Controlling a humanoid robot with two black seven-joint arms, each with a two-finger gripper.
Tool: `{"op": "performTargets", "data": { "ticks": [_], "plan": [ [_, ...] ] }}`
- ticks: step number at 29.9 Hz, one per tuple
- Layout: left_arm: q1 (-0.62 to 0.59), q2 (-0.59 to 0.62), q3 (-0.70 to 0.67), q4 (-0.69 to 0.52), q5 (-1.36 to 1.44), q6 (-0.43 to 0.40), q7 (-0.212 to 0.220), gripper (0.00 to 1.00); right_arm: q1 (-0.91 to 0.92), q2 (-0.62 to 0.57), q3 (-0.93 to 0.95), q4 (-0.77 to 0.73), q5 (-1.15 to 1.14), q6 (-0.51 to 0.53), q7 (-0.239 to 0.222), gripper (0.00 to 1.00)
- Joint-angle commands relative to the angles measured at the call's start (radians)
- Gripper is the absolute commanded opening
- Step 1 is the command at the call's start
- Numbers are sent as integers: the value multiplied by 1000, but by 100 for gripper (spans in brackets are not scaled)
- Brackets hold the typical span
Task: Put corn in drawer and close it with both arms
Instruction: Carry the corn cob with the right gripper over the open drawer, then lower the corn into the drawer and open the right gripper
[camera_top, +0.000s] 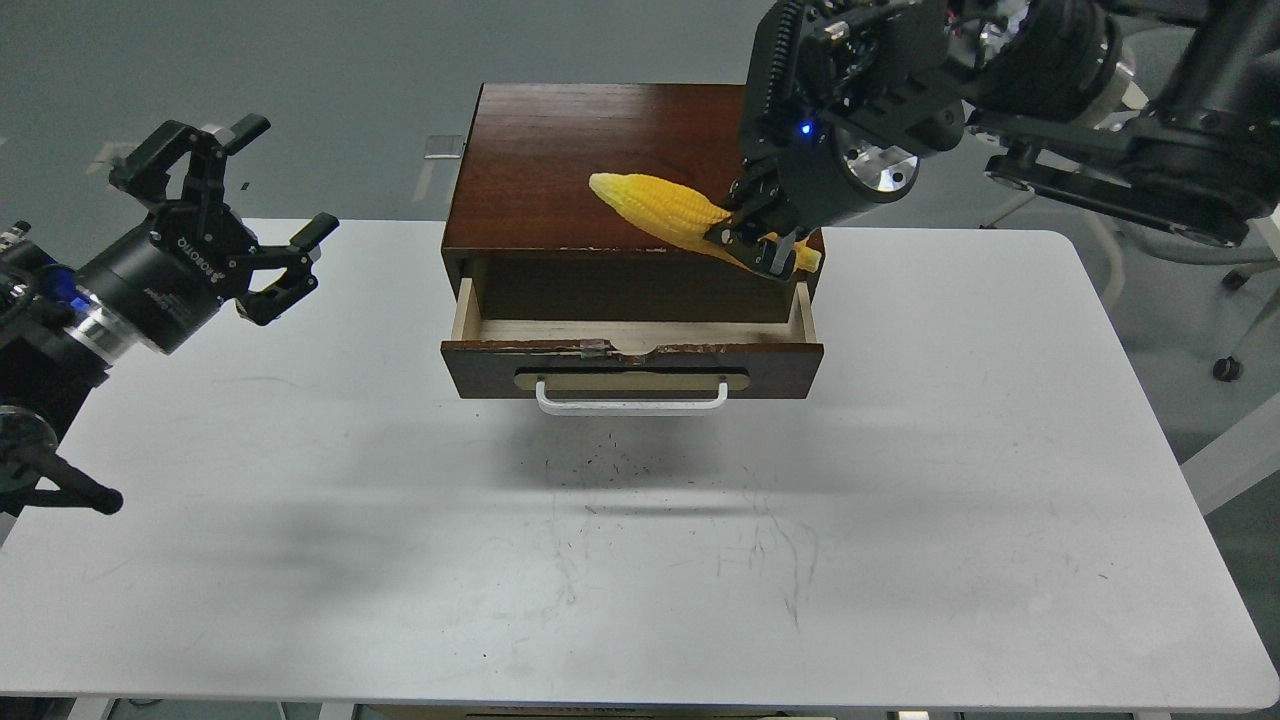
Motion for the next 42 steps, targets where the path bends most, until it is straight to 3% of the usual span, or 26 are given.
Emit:
{"op": "performTargets", "data": {
  "ticks": [1,15,21,26,32,42],
  "plan": [
    [0,9,-1,-1,0,0,0,99,-2,42,-1,1,-26,-34,0,6],
    [2,28,-6,-4,-2,0,0,99,-52,111,-23,-9,-98,-79,0,9],
    [2,28,-6,-4,-2,0,0,99,-81,113,-23,-13,-98,-80,0,29],
    [2,28,-6,-4,-2,0,0,100,-86,116,-21,-22,-96,-80,0,38],
    [2,34,-6,-4,-2,0,0,99,-86,116,-15,-22,-95,-80,0,57],
    [2,44,-6,-4,-2,0,0,99,-69,104,-3,-18,-81,-85,0,67]
  ]
}}
